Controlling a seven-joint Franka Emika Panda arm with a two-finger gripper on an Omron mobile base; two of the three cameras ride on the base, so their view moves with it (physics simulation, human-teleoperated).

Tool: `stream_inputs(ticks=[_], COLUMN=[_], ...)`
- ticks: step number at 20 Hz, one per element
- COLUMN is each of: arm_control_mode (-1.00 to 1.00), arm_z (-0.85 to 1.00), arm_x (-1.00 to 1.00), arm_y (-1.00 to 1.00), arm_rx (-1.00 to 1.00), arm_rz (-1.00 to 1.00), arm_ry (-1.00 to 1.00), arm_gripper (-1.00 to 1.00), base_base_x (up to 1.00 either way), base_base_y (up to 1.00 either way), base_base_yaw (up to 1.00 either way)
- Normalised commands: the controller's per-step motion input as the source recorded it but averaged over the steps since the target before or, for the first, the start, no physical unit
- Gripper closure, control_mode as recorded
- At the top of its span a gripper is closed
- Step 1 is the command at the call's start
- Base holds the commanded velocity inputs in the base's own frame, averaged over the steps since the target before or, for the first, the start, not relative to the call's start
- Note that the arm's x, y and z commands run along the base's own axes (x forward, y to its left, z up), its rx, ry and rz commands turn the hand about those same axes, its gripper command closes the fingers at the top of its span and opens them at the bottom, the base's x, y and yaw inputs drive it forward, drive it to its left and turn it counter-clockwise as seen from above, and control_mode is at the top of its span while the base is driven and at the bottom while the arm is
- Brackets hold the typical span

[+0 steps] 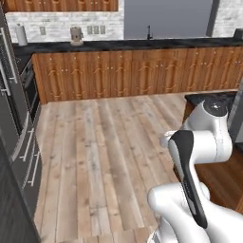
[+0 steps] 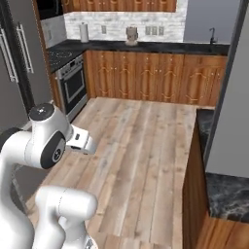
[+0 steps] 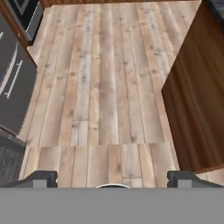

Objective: There is a wine glass and glass cup on the dining counter. Place the wine bottle next to the wine glass and the juice bottle next to the glass cup.

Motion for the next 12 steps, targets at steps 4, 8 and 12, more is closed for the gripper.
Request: stream_inputs(ticks=[4, 8, 12], arm_control_mode=[1.00, 1.00, 1.00], arm_z=[0.00, 0.00, 0.00], arm_x=[0.00, 0.00, 0.00], arm_y=[0.00, 0.00, 0.00], arm_rx=[0.00, 0.00, 0.00], arm_rz=[0.00, 0.00, 0.00], arm_ry=[0.00, 0.00, 0.00], arm_gripper=[-1.00, -1.00, -1.00], base_base_x=[0.94, 0.94, 0.94], base_base_y=[-0.02, -0.06, -0.14], base_base_yaw=[0.10, 0.10, 0.07])
